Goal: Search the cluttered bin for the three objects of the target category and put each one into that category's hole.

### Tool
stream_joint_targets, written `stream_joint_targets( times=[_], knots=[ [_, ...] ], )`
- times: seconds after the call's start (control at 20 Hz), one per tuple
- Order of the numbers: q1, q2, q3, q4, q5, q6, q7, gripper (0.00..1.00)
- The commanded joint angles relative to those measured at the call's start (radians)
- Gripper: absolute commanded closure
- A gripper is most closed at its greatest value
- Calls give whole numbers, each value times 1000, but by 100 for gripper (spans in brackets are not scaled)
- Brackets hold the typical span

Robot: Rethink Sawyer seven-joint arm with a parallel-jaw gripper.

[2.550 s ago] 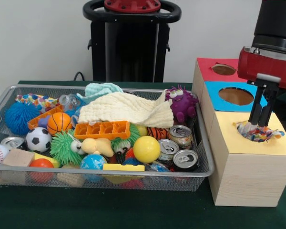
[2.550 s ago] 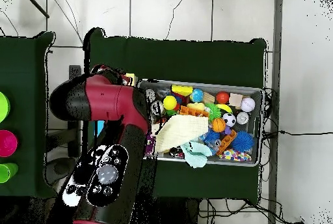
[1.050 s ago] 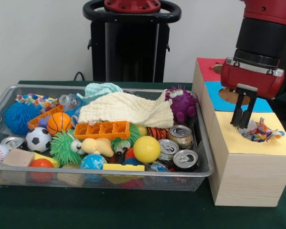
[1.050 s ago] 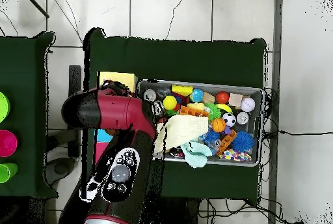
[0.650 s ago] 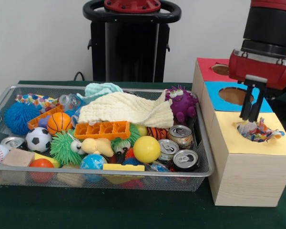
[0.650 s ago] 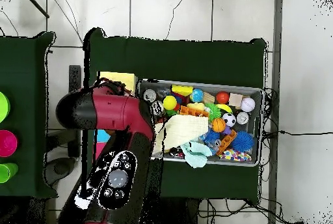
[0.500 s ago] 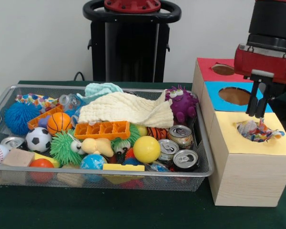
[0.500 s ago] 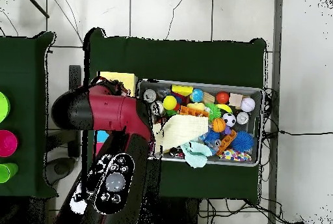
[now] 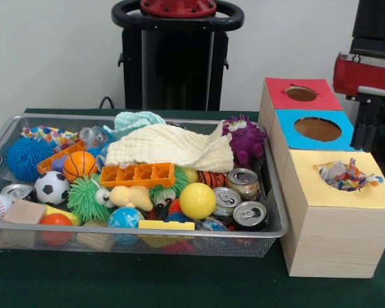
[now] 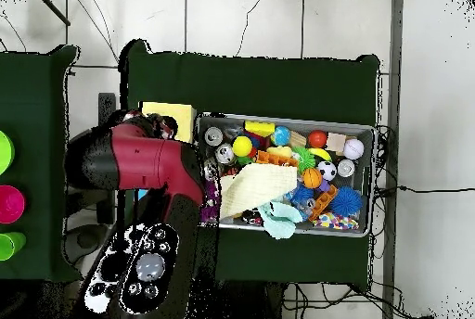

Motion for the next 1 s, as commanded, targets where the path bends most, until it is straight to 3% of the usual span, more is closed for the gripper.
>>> stream_joint_targets(
  times=[0.05, 0.5, 1.0],
  knots=[
    [1, 46, 85, 101, 39, 33, 211, 100],
    [-6, 42, 101, 157, 31, -28, 193, 100],
    [-8, 57, 89, 157, 18, -46, 182, 100]
  ],
)
